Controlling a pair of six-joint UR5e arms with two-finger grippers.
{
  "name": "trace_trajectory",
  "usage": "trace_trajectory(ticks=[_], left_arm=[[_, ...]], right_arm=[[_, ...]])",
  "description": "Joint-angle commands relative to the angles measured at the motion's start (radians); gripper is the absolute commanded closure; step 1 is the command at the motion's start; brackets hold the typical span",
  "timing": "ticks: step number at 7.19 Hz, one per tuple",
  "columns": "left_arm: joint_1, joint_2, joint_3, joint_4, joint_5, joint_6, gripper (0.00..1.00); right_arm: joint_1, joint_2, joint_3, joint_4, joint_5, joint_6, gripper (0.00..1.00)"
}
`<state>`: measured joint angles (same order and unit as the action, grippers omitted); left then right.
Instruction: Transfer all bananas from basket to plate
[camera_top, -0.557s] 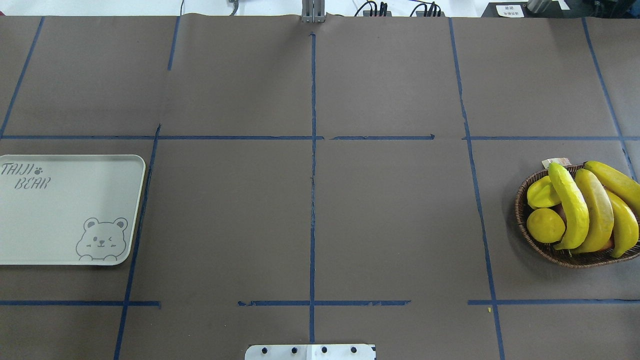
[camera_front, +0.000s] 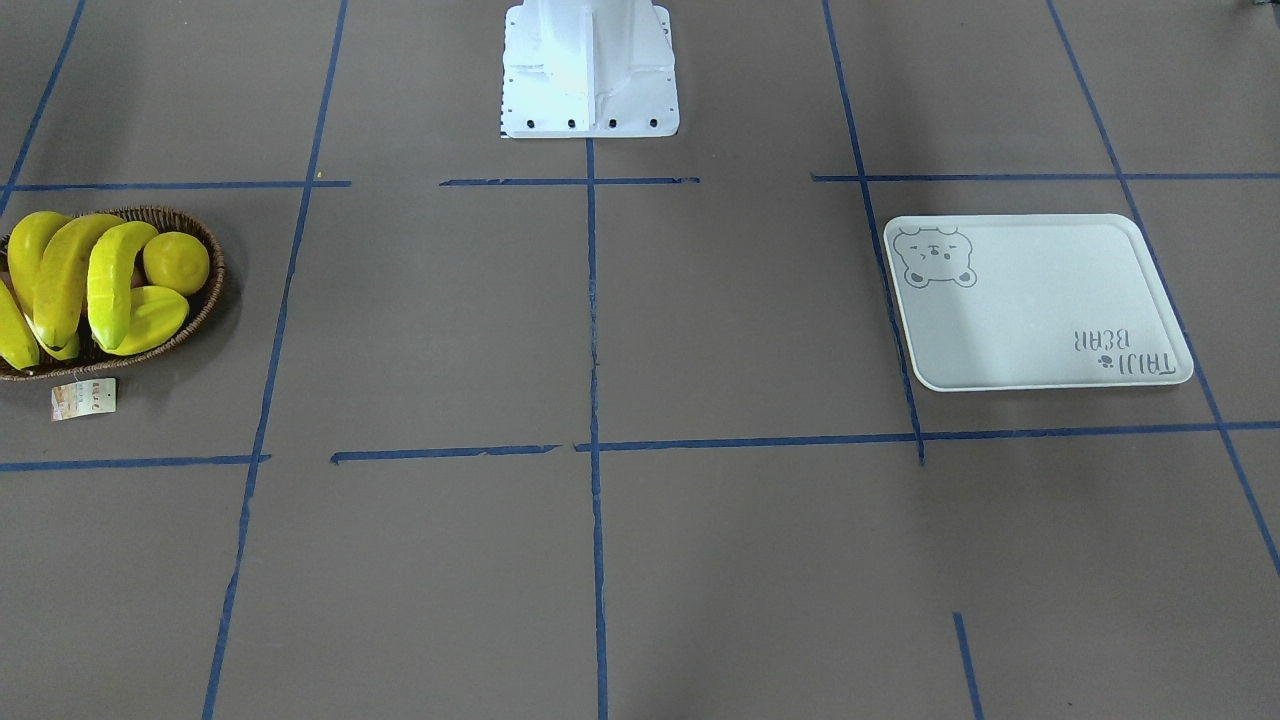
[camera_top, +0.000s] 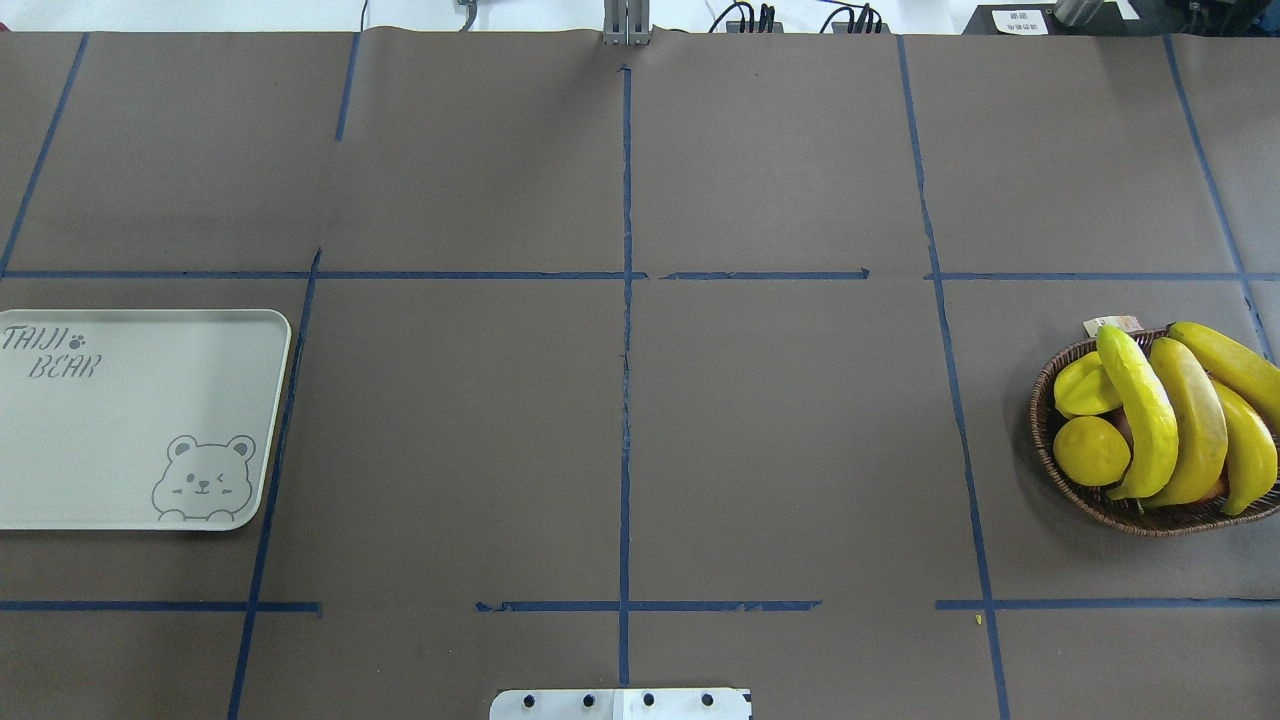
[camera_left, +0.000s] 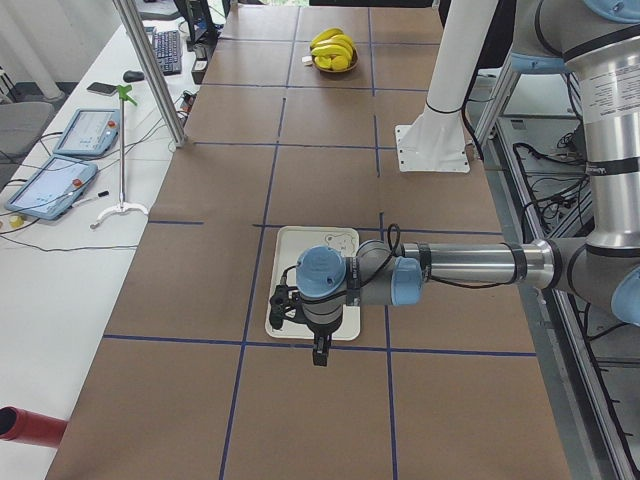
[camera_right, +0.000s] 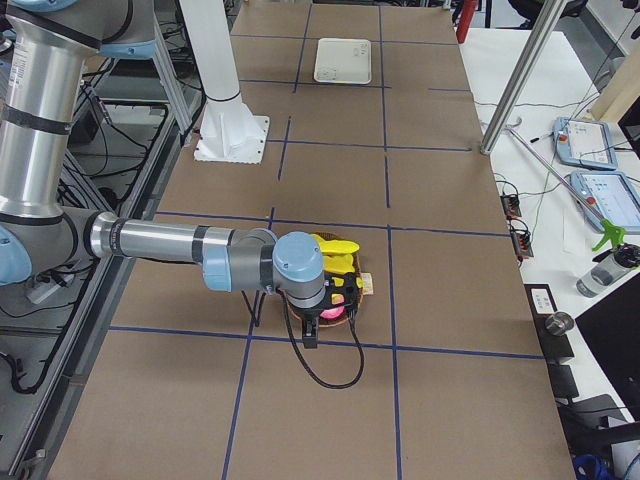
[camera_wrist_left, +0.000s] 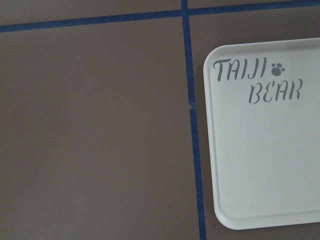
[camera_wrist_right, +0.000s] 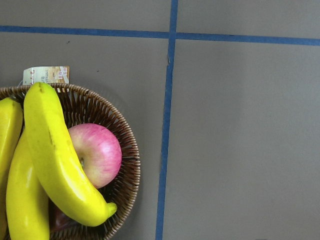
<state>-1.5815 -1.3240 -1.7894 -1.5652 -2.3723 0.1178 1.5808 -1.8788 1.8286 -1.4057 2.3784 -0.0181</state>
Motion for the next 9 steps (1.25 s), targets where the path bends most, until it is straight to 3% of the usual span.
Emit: trace_trajectory(ticks=[1, 3, 4, 6, 9], left_arm=[[0.000, 0.000, 0.001, 0.001, 0.001, -0.001, 0.00], [0.000, 0.000, 0.002, 0.002, -0.001, 0.000, 0.00], [0.000, -0.001, 0.005, 0.001, -0.001, -0.001, 0.00], [0.002, -0.001, 0.018, -0.001, -0.002, 0.000, 0.00], [0.002, -0.001, 0.019, -0.001, -0.002, 0.000, 0.00]], right_arm=[[-0.063, -0.002, 0.000, 0.143, -0.005, -0.006, 0.00], [-0.181, -0.003, 0.000, 0.264, -0.018, -0.005, 0.00], [-0.250, -0.003, 0.000, 0.299, -0.074, -0.005, 0.00], [-0.367, -0.008, -0.002, 0.301, -0.181, -0.005, 0.01], [-0.447, -0.013, -0.002, 0.301, -0.224, -0.005, 0.02]])
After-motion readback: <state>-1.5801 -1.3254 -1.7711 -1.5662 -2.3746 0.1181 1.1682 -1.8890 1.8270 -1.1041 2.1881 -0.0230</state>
